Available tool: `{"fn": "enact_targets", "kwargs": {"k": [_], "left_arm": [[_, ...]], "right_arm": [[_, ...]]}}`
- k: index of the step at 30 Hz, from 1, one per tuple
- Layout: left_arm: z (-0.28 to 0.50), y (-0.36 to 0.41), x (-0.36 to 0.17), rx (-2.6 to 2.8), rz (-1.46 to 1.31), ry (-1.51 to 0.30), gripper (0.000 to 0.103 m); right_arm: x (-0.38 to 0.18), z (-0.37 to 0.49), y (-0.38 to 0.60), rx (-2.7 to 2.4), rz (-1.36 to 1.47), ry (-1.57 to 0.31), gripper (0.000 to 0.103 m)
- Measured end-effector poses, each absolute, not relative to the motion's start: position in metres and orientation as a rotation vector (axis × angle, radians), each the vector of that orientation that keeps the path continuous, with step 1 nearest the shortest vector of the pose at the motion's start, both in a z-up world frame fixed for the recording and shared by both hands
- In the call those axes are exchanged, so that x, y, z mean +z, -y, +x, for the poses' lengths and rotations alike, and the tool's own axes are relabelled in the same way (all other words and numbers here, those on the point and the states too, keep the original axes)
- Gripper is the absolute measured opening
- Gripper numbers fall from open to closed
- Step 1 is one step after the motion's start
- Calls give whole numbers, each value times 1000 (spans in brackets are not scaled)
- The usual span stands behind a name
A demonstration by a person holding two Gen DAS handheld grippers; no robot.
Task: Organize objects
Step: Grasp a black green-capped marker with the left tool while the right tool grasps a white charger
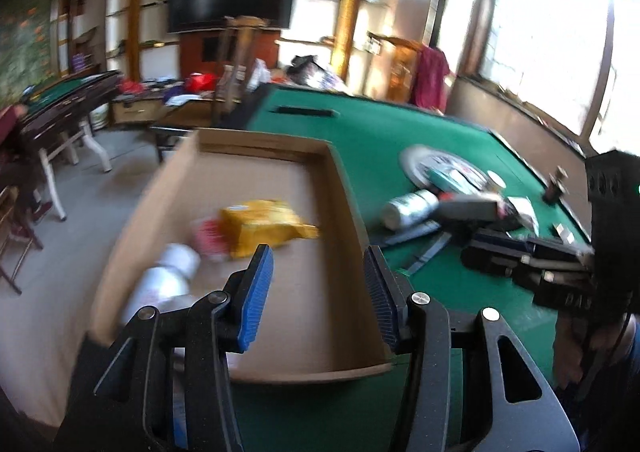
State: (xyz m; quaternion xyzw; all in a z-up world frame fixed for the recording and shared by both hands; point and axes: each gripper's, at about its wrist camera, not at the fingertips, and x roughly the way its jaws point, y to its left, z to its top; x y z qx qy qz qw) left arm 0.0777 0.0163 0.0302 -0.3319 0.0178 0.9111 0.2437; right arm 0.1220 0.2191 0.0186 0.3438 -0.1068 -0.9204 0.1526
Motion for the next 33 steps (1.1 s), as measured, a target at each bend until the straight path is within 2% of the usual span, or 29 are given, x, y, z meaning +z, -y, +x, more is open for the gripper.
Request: {"fn": "enact_targets", "kwargs": {"k": [8,15,17,19,21,22,23,26,28,31,33], "left_arm": [[68,-124,9,2221,-955,-343,47],[46,-170,-12,2097,-1050,-497,46],[44,-182,-21,2090,-1073,-553,41],[41,-188,-26,2104,-1073,-583,41],[34,-194,-31,2092,-1100,-569,41],[31,-197,-33,2091,-1110,-558,36],[30,-203,-33,2100,-1110,-546,27],[38,-217,-33,2102,-1129,-530,15],[49,-221,-34,2110,-1125,-537,14],[70,-211,-34,2099,-1126,-472,14],[83,-199,-33,2088,-1143,-425,14]], "right_arm": [[14,168,-299,-2788,966,424,46],[11,173,-328,-2770,958,555,46],[9,170,-330,-2778,985,565,46],[6,169,-332,-2775,1010,575,46],[4,167,-334,-2776,1036,588,46],[3,166,-334,-2778,1045,589,46],[2,166,-334,-2777,1057,589,46],[-2,165,-336,-2787,1089,591,48],[-3,165,-338,-2809,1099,586,49],[-3,167,-336,-2833,1112,564,60],[-4,166,-336,-2834,1121,561,62]]}}
